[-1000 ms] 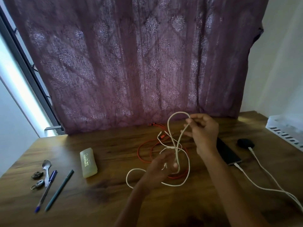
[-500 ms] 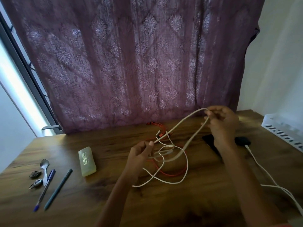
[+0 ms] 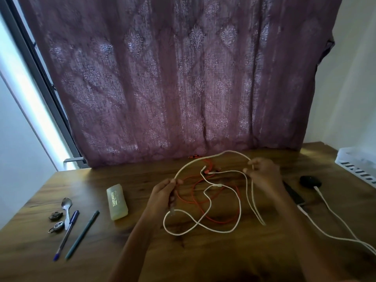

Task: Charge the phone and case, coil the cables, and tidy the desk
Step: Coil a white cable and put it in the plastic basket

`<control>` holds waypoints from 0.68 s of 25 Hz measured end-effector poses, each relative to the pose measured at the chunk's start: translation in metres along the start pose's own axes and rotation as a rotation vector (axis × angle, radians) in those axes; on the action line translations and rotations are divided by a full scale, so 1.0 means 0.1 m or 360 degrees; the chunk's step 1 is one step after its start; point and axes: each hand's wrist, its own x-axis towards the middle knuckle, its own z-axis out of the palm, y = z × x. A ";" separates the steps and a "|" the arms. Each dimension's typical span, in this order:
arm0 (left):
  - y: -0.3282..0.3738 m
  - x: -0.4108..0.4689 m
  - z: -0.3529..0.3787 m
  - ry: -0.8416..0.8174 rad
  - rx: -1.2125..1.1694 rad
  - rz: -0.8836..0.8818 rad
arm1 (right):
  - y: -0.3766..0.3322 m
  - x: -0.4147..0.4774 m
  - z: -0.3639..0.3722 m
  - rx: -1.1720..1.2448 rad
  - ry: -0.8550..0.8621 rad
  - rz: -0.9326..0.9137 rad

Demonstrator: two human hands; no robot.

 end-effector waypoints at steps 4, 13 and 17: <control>0.20 -0.07 0.14 -0.0123 -0.0120 -0.0055 | -0.20 -0.39 0.39 -0.0420 0.0005 -0.0699; 0.53 -0.28 0.26 -0.0595 -0.0474 -0.0024 | -0.44 -0.38 0.71 0.0546 -0.0307 -0.0907; 0.59 -0.30 0.27 -0.0598 -0.0773 0.0028 | -0.42 -0.51 0.80 0.0673 -0.0385 -0.0576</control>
